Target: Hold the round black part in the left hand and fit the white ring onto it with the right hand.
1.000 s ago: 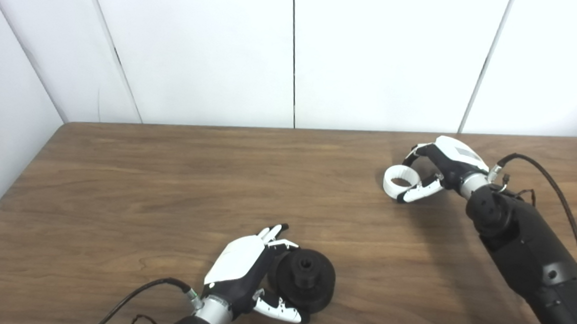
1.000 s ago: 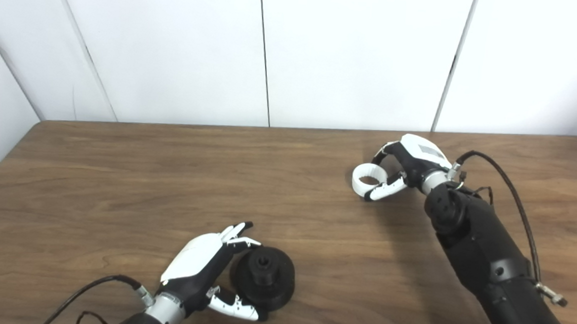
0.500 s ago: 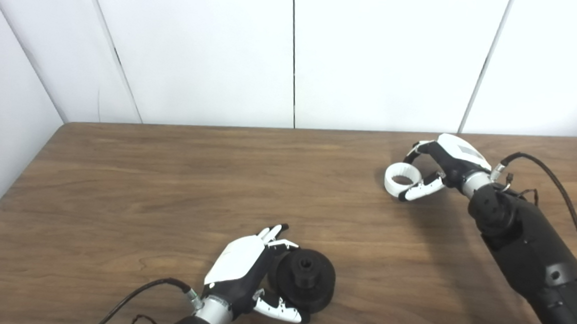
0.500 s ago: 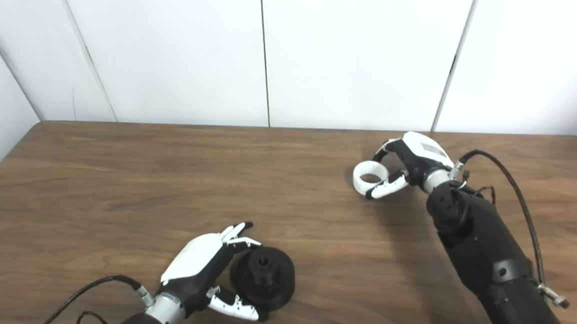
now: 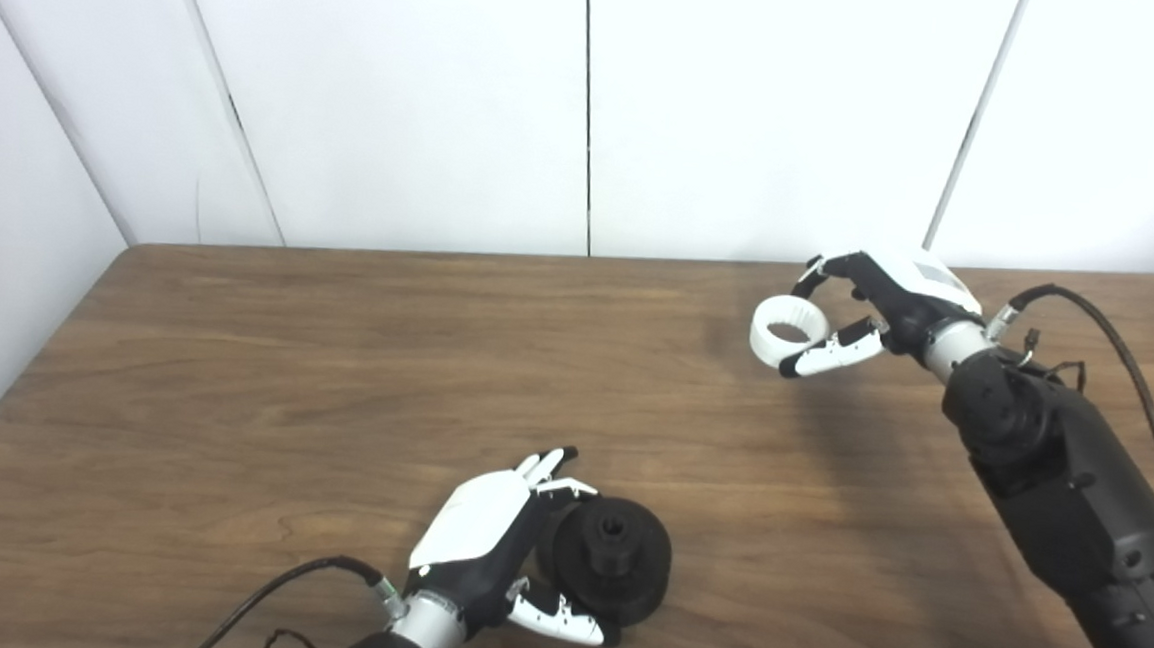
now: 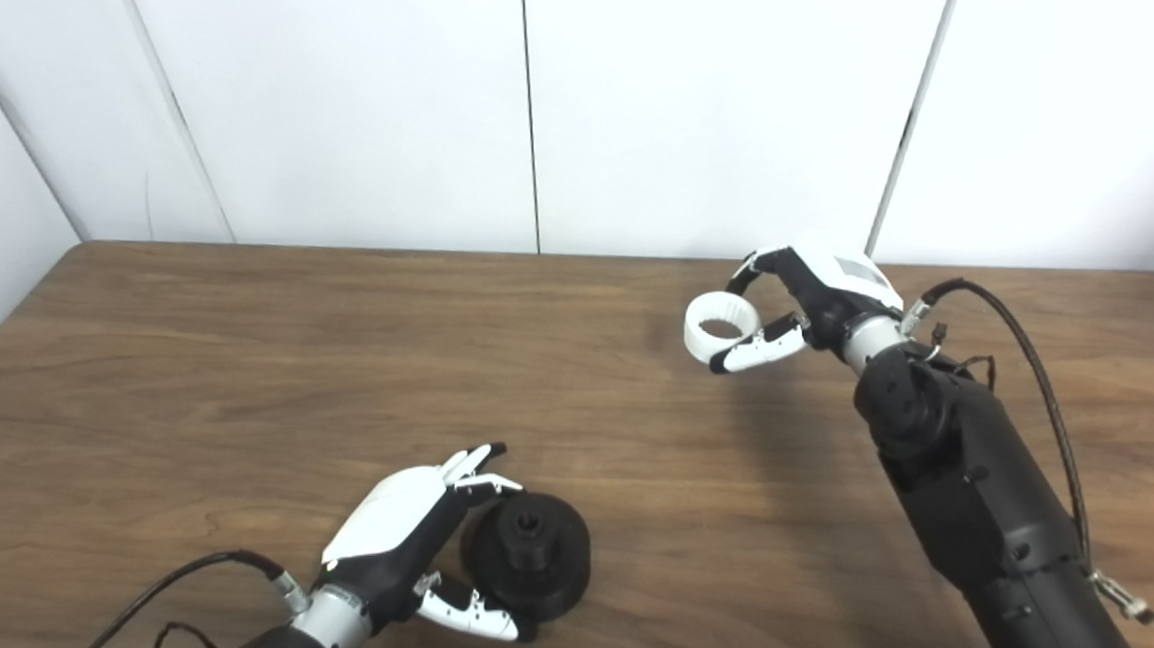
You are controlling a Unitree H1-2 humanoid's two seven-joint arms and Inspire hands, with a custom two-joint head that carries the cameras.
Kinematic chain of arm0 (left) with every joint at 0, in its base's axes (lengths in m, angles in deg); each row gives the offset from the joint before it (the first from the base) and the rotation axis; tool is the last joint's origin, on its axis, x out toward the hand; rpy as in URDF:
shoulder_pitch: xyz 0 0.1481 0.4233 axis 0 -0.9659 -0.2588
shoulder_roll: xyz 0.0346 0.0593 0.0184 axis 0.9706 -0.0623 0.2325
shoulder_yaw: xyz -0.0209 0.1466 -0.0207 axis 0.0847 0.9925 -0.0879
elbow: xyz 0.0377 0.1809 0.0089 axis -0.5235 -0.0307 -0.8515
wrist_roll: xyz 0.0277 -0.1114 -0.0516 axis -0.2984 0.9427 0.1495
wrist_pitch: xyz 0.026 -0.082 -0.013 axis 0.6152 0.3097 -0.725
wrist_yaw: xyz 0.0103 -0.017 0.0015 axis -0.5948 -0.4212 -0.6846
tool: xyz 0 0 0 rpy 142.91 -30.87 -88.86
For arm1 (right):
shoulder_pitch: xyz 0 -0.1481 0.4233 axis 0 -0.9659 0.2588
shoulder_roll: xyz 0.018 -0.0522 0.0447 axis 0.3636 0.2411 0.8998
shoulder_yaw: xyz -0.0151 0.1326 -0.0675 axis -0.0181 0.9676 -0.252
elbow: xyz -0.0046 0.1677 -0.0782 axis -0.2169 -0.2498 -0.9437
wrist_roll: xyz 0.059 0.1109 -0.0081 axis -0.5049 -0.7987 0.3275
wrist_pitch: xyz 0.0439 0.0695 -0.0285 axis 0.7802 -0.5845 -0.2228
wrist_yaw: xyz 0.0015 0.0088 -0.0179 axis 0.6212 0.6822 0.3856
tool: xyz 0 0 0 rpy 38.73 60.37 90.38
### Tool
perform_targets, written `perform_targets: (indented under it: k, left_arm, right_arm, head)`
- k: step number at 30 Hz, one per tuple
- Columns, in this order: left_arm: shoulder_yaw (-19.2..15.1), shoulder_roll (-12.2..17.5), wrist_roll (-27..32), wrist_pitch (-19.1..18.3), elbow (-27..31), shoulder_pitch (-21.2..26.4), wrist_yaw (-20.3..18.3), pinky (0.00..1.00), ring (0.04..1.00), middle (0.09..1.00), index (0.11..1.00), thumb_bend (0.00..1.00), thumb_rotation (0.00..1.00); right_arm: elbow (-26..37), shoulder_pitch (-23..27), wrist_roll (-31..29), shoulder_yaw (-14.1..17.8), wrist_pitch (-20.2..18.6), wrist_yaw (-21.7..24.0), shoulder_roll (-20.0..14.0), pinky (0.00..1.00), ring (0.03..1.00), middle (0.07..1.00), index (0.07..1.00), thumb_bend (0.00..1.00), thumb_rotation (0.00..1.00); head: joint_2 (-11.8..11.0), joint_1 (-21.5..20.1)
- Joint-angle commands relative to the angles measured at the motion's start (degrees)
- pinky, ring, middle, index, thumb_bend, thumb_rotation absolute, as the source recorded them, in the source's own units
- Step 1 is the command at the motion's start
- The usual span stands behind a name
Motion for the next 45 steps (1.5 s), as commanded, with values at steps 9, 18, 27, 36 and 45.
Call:
perform_targets:
  k: [9, 18, 27, 36, 45]
  left_arm:
    - [0.77, -0.1, 0.71, 0.08, -2.16, -0.17, -1.06, 0.96, 1.0, 1.0, 0.723, 0.88, 0.22]
    - [0.78, -0.35, 0.69, 0.01, -2.63, -0.04, -0.87, 0.97, 1.0, 1.0, 0.72, 0.88, 0.21]
    - [0.66, -0.63, 0.43, 0.23, -3.33, 0.17, -0.38, 0.95, 1.0, 1.0, 0.722, 0.88, 0.21]
    - [0.87, -1.01, -0.2, -0.39, -2.86, 0.37, -0.93, 0.96, 1.0, 1.0, 0.716, 0.88, 0.2]
    - [0.49, -0.74, 0.76, 0.06, -2.88, 0.22, -0.67, 0.96, 1.0, 1.0, 0.719, 0.88, 0.21]
  right_arm:
    - [10.18, -0.45, 1.19, 1.31, -2.77, 3.64, -1.68, 0.76, 0.897, 0.846, 0.605, 0.77, 0.26]
    - [19.36, -3.19, 1.16, 2.03, -5.72, 6.67, -0.87, 0.75, 0.893, 0.845, 0.596, 0.77, 0.23]
    - [26.89, -6.22, 0.77, 1.77, -7.09, 9.68, -0.31, 0.76, 0.893, 0.847, 0.496, 0.53, 0.16]
    - [32.83, -8.19, 1.32, 1.71, -7.58, 10.89, 1.45, 0.75, 0.883, 0.848, 0.493, 0.52, 0.15]
    - [35.76, -9.06, 1.41, 0.84, -7.52, 13.9, 1.84, 0.75, 0.887, 0.848, 0.492, 0.52, 0.15]
  head:
    - [0.11, 0.19]
    - [-0.03, 0.33]
    - [-0.19, 0.58]
    - [0.03, 1.07]
    - [0.14, 1.14]
